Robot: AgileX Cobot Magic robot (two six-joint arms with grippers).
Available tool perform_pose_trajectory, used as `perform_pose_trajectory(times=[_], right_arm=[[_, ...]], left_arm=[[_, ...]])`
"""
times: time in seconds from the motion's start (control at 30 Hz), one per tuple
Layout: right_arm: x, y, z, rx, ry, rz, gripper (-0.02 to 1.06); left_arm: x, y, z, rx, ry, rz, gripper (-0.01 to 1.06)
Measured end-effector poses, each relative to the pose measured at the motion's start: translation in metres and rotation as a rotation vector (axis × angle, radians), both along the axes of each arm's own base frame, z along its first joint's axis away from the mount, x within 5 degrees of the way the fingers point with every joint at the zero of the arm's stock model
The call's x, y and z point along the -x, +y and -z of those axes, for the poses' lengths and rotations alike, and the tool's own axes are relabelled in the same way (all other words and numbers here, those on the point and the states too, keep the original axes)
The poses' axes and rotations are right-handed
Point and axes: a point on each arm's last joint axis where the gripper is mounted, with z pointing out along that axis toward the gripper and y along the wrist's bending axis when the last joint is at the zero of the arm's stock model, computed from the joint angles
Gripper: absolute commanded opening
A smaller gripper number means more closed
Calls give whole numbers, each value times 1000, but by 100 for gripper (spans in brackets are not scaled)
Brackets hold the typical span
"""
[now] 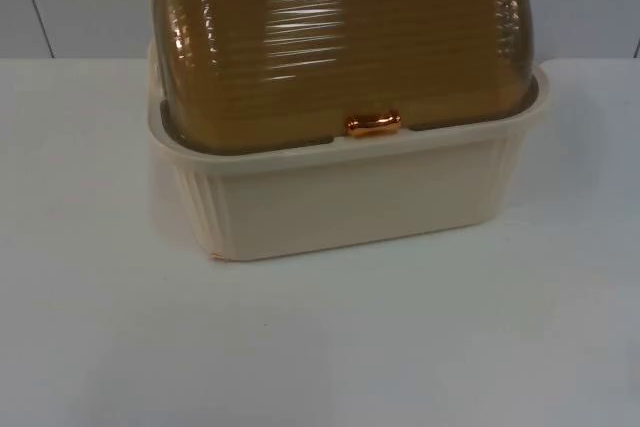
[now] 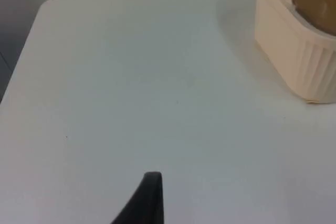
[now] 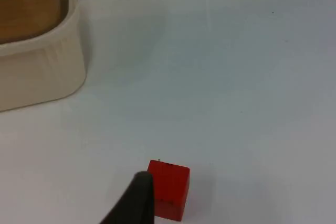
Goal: Open the box lid with the left hand, place the block into the box with the right hand, then close the box lid with the left hand.
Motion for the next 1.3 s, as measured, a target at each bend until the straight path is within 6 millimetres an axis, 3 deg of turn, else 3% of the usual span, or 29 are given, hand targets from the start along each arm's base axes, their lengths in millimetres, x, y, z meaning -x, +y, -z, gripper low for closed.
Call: perform_pose_trajectory(times=[0.1, 0.33, 0.5, 0.53, 0.73, 0.77, 0.93, 0.97, 1.07, 1.3], right_arm=[[1, 0, -2, -20, -9, 10, 105], [3, -2, -31, -25, -59, 36, 105], [-16, -5, -75, 1, -105, 60, 105], [-16, -5, -75, 1, -105, 60, 105], [-52, -4, -127, 7, -157, 55, 105], [-52, -4, -127, 7, -157, 55, 105], [-93, -2, -158, 12, -166, 47, 105], [-93, -2, -158, 12, -166, 47, 105], [-125, -1, -165, 16, -157, 39, 105], [-174, 1, -156, 22, -74, 32, 105]], left_arm=[[1, 0, -4, 25, -20, -13, 104], [-1, 3, -36, 32, -68, -49, 104], [-30, 8, -85, -30, -140, -82, 104], [-30, 8, -85, -30, -140, -82, 104], [-78, 8, -132, -47, -163, -81, 104], [-78, 8, -132, -47, -163, -81, 104], [-127, 6, -147, -33, -127, -67, 104], [-127, 6, -147, -33, -127, -67, 104], [-152, 4, -144, -16, -117, -57, 104], [-193, 3, -125, 3, -26, -49, 104]])
